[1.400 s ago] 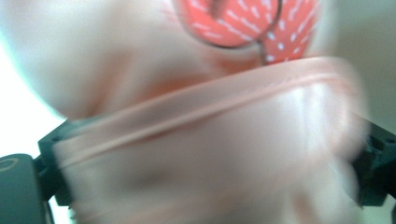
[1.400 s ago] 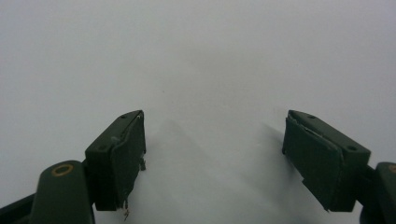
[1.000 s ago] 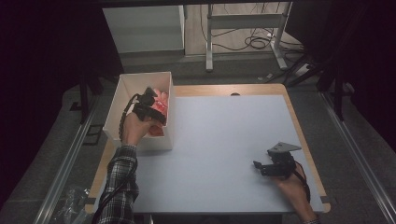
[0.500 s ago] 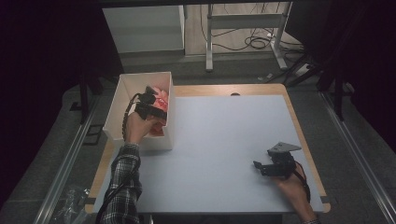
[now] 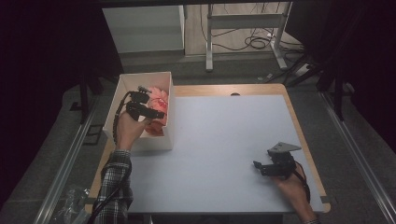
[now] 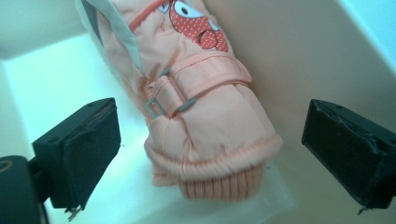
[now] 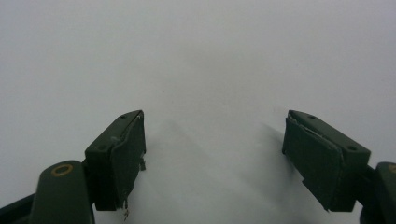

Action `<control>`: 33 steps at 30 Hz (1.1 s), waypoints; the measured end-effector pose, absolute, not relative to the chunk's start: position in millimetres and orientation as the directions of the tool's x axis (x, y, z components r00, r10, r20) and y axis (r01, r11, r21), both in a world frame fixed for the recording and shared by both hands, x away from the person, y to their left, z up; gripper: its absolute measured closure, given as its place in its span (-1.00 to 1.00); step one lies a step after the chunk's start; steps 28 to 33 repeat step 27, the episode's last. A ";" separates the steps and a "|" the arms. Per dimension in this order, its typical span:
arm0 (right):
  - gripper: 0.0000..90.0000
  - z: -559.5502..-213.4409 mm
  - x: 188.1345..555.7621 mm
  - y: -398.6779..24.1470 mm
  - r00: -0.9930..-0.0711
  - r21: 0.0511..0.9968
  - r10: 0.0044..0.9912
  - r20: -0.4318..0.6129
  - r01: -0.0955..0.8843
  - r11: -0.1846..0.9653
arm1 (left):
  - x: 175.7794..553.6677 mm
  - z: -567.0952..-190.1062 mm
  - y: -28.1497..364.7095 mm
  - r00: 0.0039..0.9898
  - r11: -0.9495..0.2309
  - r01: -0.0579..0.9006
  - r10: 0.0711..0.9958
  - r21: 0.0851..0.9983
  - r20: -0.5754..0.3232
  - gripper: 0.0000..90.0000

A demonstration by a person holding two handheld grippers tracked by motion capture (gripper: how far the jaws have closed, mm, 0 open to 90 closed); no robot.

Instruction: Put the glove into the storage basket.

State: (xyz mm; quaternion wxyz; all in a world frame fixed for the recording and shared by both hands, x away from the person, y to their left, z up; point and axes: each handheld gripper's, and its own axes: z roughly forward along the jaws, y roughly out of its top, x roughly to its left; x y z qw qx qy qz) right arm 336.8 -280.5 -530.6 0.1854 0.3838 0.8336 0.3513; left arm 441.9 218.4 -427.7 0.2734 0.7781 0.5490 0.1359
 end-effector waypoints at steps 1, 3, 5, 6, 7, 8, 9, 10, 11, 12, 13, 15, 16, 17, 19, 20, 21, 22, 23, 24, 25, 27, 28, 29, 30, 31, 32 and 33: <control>-0.52 -530.6 336.8 -280.5 -0.637 0.728 0.770 -0.039 0.510 0.458 | 438.5 -424.5 219.3 0.364 -0.249 0.772 0.928 0.585 -0.085 -0.90; -0.52 -530.6 336.8 -280.4 -0.637 0.728 0.770 -0.040 0.509 0.459 | 430.9 -417.1 221.6 0.364 -0.242 0.756 0.928 0.608 -0.083 -0.92; -0.52 -530.6 336.8 -280.4 -0.637 0.728 0.770 -0.040 0.509 0.459 | 425.2 -411.2 223.1 0.374 -0.248 0.741 0.924 0.624 -0.077 -0.92; -0.52 -530.6 336.8 -280.3 -0.637 0.728 0.770 -0.040 0.509 0.459 | 421.8 -408.1 223.4 0.378 -0.247 0.733 0.922 0.633 -0.079 -0.92; -0.52 -530.6 336.8 -280.3 -0.637 0.728 0.770 -0.040 0.509 0.459 | 418.2 -404.9 223.2 0.383 -0.246 0.726 0.920 0.642 -0.080 -0.93; -0.52 -530.7 336.8 -280.3 -0.637 0.729 0.770 -0.040 0.508 0.458 | 413.0 -400.5 222.4 0.397 -0.248 0.711 0.914 0.658 -0.084 -0.93; -0.52 -530.7 336.8 -280.3 -0.637 0.729 0.770 -0.040 0.509 0.458 | 410.3 -398.5 221.8 0.405 -0.250 0.703 0.910 0.665 -0.085 -0.93; -0.52 -530.7 336.8 -280.3 -0.637 0.729 0.770 -0.040 0.508 0.458 | 406.7 -396.0 220.3 0.416 -0.254 0.694 0.905 0.674 -0.088 -0.93; -0.52 -530.7 336.8 -280.3 -0.637 0.729 0.770 -0.040 0.508 0.458 | 404.1 -394.5 219.0 0.429 -0.262 0.685 0.899 0.680 -0.086 -0.94; -0.52 -530.7 336.8 -280.3 -0.637 0.729 0.770 -0.040 0.508 0.459 | 399.6 -392.6 215.9 0.444 -0.270 0.673 0.892 0.689 -0.084 -0.94; -0.52 -530.7 336.8 -280.3 -0.637 0.729 0.770 -0.040 0.508 0.459 | 397.0 -391.8 214.0 0.453 -0.278 0.665 0.888 0.693 -0.079 -0.94; -0.52 -530.7 336.8 -280.3 -0.637 0.729 0.770 -0.040 0.508 0.459 | 389.9 -390.0 208.5 0.479 -0.297 0.644 0.875 0.705 -0.069 -0.95; -0.52 -530.7 336.8 -280.3 -0.637 0.729 0.770 -0.040 0.508 0.459 | 387.7 -389.7 206.8 0.486 -0.303 0.637 0.872 0.709 -0.064 -0.95; -0.52 -530.7 336.8 -280.3 -0.637 0.729 0.770 -0.041 0.508 0.459 | 384.3 -389.3 204.2 0.497 -0.312 0.628 0.866 0.713 -0.058 -0.95; -0.52 -530.7 336.8 -280.3 -0.637 0.729 0.770 -0.042 0.507 0.459 | 379.8 -389.1 200.4 0.511 -0.327 0.616 0.858 0.717 -0.047 -0.96; -0.52 -530.7 336.8 -280.3 -0.637 0.729 0.770 -0.041 0.507 0.459 | 377.3 -389.1 198.2 0.517 -0.335 0.611 0.855 0.717 -0.042 -0.96; -0.52 -530.7 336.8 -280.3 -0.637 0.729 0.770 -0.042 0.507 0.459 | 374.1 -388.9 195.7 0.525 -0.343 0.605 0.850 0.718 -0.036 -0.96; -0.52 -530.8 336.7 -280.3 -0.637 0.729 0.770 -0.041 0.507 0.459 | 372.3 -388.9 194.1 0.531 -0.347 0.601 0.847 0.719 -0.035 -0.96; -0.52 -530.5 336.6 -280.4 -0.637 0.727 0.770 -0.042 0.509 0.461 | 369.6 -389.0 191.5 0.540 -0.356 0.596 0.841 0.719 -0.030 -0.96; -0.52 -530.5 336.6 -280.4 -0.637 0.726 0.769 -0.043 0.509 0.462 | 367.8 -389.2 189.7 0.544 -0.362 0.593 0.839 0.719 -0.026 -0.96; -0.52 -530.6 336.6 -280.6 -0.638 0.726 0.769 -0.043 0.509 0.462 | 366.5 -389.1 188.3 0.547 -0.369 0.591 0.837 0.718 -0.021 -0.97; -0.52 -530.6 336.6 -280.4 -0.637 0.727 0.770 -0.043 0.509 0.462 | 365.8 -388.8 186.7 0.550 -0.376 0.592 0.835 0.713 -0.016 -0.97; -0.52 -530.6 336.6 -280.4 -0.637 0.727 0.770 -0.043 0.509 0.462 | 365.8 -388.8 186.7 0.550 -0.376 0.592 0.835 0.713 -0.016 -0.97; -0.52 -530.6 336.6 -280.4 -0.637 0.727 0.770 -0.043 0.509 0.462 | 365.8 -388.8 186.7 0.550 -0.376 0.592 0.835 0.713 -0.016 -0.97; -0.52 -530.6 336.6 -280.4 -0.637 0.727 0.770 -0.043 0.509 0.462 | 365.8 -388.8 186.7 0.550 -0.376 0.592 0.835 0.713 -0.016 -0.97; -0.52 -530.6 336.6 -280.4 -0.637 0.727 0.770 -0.043 0.509 0.462 | 365.8 -388.8 186.7 0.550 -0.376 0.592 0.835 0.713 -0.016 -0.97; -0.52 -530.6 336.6 -280.4 -0.637 0.727 0.770 -0.043 0.509 0.462 | 365.8 -388.8 186.7 0.550 -0.376 0.592 0.835 0.713 -0.016 -0.97; -0.52 -530.6 336.6 -280.4 -0.637 0.727 0.770 -0.043 0.509 0.462 | 365.8 -388.8 186.7 0.550 -0.376 0.592 0.835 0.713 -0.016 -0.97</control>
